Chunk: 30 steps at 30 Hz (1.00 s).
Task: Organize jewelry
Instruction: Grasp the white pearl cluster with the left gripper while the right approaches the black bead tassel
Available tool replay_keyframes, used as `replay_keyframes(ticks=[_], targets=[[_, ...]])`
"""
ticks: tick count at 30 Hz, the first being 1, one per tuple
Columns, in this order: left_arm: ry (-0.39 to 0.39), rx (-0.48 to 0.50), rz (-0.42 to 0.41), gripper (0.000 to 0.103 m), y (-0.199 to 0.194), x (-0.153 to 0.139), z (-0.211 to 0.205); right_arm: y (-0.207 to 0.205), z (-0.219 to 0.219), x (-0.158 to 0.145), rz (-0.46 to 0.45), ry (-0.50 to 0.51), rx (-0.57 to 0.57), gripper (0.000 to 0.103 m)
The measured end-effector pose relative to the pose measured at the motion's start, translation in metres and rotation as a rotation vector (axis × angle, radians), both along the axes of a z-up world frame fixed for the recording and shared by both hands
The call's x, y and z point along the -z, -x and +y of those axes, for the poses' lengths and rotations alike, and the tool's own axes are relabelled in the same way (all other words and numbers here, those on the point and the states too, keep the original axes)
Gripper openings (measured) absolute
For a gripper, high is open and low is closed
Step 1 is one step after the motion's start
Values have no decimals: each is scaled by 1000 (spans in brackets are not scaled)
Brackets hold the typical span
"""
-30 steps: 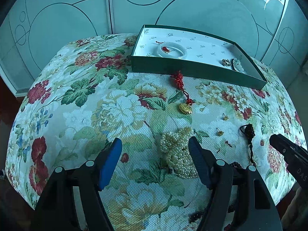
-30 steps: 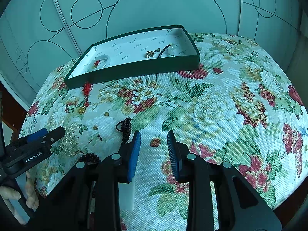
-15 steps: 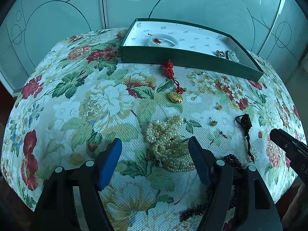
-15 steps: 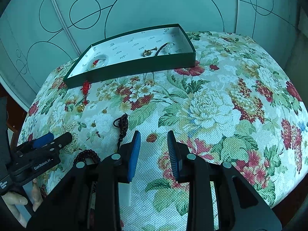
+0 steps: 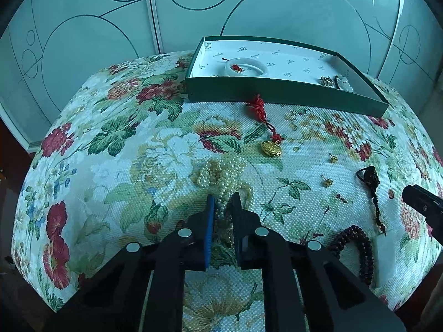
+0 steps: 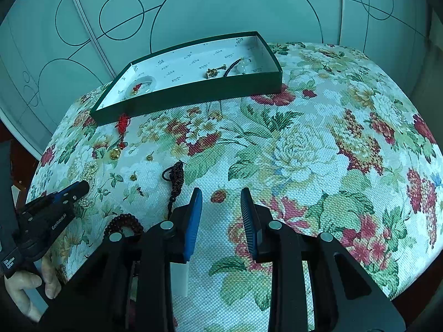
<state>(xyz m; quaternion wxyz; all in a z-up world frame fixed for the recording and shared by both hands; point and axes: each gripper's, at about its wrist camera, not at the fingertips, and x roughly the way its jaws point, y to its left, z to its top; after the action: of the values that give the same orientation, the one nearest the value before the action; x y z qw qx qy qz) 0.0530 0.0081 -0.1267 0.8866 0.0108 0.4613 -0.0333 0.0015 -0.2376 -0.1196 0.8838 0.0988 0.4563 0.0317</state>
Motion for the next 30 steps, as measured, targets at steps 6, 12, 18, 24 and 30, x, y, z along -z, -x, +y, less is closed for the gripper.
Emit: replay_keyframes(ticks=[6,12,18,24,30], targets=[[-4,-19,-5,11,0,0,11,-1,-1,1,2,-1,0,29],[-23,-18,-36,11,2,-9,17,-2,1,1,2,0,-7,29],[-28,-31,-29,11,-1,-6,29,-4,8,1,7,4,-21,29],[16,-14,-9,11,-1,-2,34,-5,9,2,13,6,-22,29],[50,-3,-3,29,1,-5,31,-6,10,3,14,5,-22,29]])
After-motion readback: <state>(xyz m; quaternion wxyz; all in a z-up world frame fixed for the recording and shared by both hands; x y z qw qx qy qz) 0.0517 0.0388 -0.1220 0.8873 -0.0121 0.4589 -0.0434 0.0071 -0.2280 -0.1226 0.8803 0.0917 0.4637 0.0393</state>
